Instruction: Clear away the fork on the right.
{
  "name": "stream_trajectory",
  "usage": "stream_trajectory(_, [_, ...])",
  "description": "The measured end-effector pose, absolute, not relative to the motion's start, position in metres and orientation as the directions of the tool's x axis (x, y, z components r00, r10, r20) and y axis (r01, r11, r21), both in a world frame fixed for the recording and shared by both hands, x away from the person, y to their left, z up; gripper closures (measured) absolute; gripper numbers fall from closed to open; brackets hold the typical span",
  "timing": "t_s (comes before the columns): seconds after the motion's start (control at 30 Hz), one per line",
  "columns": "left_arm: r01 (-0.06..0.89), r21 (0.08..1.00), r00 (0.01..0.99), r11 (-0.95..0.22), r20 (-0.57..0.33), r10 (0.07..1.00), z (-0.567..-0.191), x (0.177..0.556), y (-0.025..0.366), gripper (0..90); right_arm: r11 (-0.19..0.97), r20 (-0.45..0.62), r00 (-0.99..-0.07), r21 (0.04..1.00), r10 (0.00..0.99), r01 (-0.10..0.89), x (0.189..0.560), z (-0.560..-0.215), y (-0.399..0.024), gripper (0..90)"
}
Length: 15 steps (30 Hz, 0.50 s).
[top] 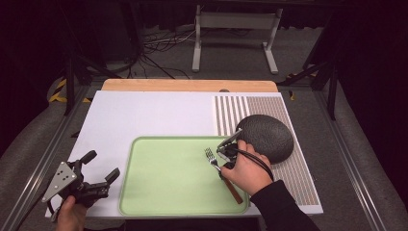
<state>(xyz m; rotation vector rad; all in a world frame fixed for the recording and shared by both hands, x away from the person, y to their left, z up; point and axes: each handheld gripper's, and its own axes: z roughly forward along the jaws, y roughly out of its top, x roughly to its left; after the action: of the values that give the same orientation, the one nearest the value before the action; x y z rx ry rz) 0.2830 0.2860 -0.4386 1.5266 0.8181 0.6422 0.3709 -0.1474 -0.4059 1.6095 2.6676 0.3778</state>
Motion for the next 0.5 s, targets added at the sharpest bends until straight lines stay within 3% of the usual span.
stream_trajectory(0.17, [0.131,0.991,0.597,-0.023,-0.060,0.800,-0.4386,0.2831,0.2860,0.1,0.462,0.129,-0.506,0.262,0.853,0.847,0.3707,-0.4000,-0.1498,56.3])
stream_trajectory(0.23, [0.131,0.991,0.596,-0.024,-0.060,0.800,-0.4386,0.2831,0.2860,0.1,0.493,0.114,-0.569,0.381,0.814,0.782,0.3724,-0.3988,-0.1501,38.9])
stream_trajectory(0.27, [0.132,0.991,0.597,-0.024,-0.060,0.800,-0.4386,0.2830,0.2860,0.1,0.493,0.114,-0.569,0.381,0.814,0.782,0.3724,-0.3988,-0.1501,38.9])
stream_trajectory(0.37, [0.131,0.991,0.597,-0.025,-0.059,0.800,-0.4385,0.2830,0.2862,0.1,0.518,0.129,-0.625,0.446,0.770,0.730,0.3756,-0.3980,-0.1501,27.4])
stream_trajectory(0.5, [0.130,0.991,0.597,-0.023,-0.060,0.800,-0.4385,0.2829,0.2863,0.1,0.540,0.162,-0.704,0.531,0.692,0.653,0.3789,-0.3999,-0.1463,24.7])
